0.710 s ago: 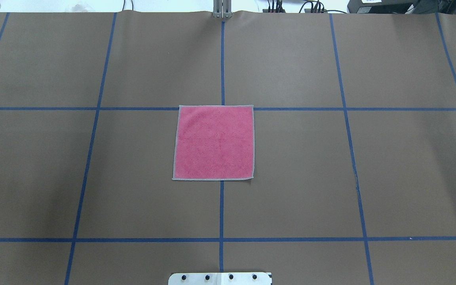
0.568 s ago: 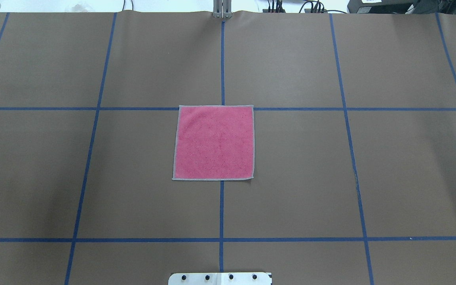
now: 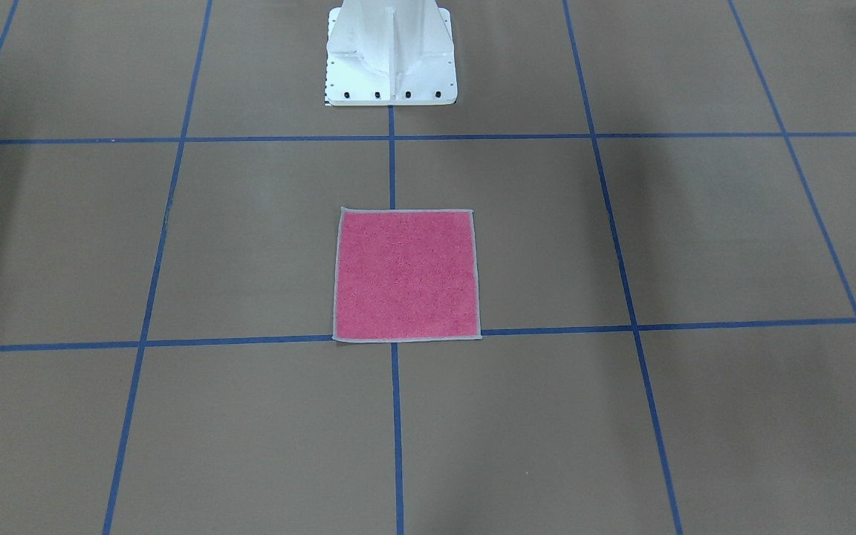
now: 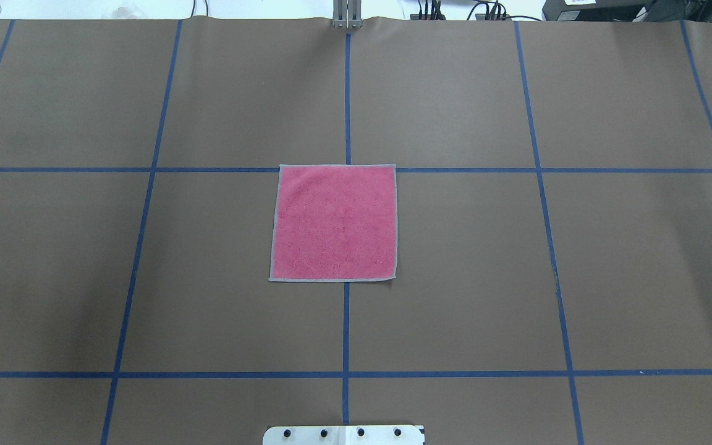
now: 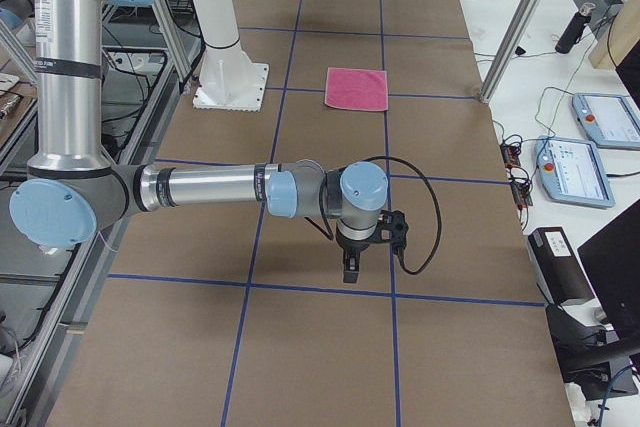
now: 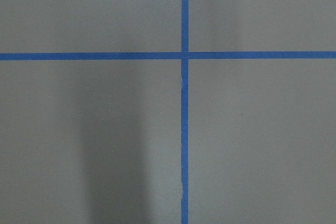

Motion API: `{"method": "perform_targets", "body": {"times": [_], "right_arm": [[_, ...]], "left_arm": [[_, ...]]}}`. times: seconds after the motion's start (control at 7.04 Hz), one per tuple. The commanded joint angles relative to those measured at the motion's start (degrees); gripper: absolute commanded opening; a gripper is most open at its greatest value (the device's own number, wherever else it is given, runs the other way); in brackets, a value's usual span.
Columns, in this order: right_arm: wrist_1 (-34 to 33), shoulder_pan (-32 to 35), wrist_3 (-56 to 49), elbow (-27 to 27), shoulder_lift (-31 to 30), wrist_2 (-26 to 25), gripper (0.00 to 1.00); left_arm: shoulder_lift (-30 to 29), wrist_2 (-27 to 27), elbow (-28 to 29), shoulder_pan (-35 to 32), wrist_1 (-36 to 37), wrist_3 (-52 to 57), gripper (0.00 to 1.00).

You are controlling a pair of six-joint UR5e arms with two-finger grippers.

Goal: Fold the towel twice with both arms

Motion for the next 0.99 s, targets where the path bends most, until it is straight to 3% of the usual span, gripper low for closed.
{"method": "perform_targets", "body": {"times": [0.0,0.57,0.85], "right_arm": [[-0.05,0.0,0.2,-0.01,0.5,0.05,0.99],[0.03,-0.26,1.77,0.26,9.36,2.42,0.99],[-0.58,-3.67,6.75,0.96,17.16,0.77,0.99]], "left_arm": [[-0.61,0.08,-0.21,0.0,-0.01,0.0,1.0],[-7.62,-0.27,-8.89,1.57,-3.33,-3.66,1.0],[-7.74,-0.62,-14.86,9.7,-5.63,-19.36,1.0]]}}
